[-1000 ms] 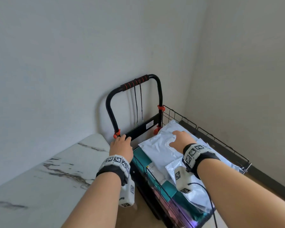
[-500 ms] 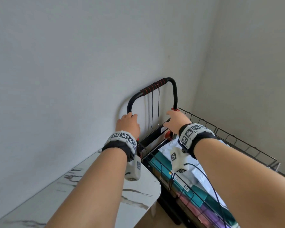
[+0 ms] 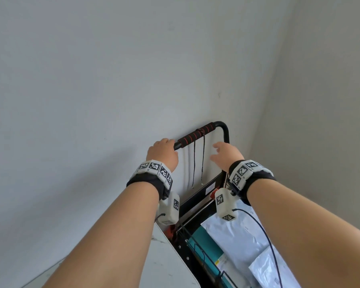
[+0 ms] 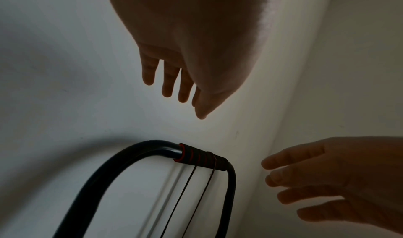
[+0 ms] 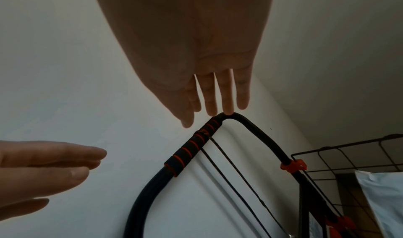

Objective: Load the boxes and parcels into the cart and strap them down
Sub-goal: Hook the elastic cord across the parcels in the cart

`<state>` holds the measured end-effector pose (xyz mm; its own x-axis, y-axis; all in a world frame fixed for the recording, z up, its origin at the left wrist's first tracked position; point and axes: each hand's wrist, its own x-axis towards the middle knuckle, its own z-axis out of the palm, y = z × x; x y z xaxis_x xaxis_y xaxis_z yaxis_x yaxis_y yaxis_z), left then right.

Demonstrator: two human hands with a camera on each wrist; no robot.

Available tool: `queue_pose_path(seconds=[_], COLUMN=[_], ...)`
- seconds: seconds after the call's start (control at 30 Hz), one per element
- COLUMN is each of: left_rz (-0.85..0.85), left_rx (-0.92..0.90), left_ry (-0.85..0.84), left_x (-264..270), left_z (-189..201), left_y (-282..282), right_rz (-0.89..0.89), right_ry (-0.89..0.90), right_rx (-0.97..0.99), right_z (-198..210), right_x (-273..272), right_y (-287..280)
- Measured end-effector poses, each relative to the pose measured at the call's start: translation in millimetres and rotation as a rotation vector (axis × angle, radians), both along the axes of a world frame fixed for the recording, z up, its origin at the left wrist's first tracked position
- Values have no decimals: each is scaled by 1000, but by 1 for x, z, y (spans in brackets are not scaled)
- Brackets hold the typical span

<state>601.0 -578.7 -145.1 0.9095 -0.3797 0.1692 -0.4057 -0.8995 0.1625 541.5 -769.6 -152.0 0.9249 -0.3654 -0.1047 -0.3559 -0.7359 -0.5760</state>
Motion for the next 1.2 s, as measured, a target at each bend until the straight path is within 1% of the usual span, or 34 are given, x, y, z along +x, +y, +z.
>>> queue_pose_path(seconds=[0.17,0.4,0.53,0.63,0.7,0.8,0.93,1.0,1.1,1.2], left_rz=[-10,2,-2,1,3,0,8,14,25,38], left_rx=[1,-4,40,51,35,2,-37,-64,-100,-151], left_ry=[3,44,50,54,56,61,91,102,103,99], left_x=[44,90,106,113,115,115,112,109,100,90], left_z=[-12,-30,-39,-46,-50,-52,-50,-46,-38,-28], left_y=[-30,-60,-69,-68,-66,-64,-58,-55,-50,-44], right_rz=[-22,16,7,20,39,13,-21,-27,-23,0], right_ry=[36,83,114,169,196,206,138,54,-85,-174], right_rx=[36,62,42,-2,-17,-28,20,55,130,179], right_z=[-14,-37,-46,-54,-59,-63,-65,-62,-49,-27], right_x=[62,128,152,165,172,179,173,164,147,129], right_y=[-29,-42,-43,-42,-40,-39,-37,-36,-32,-27])
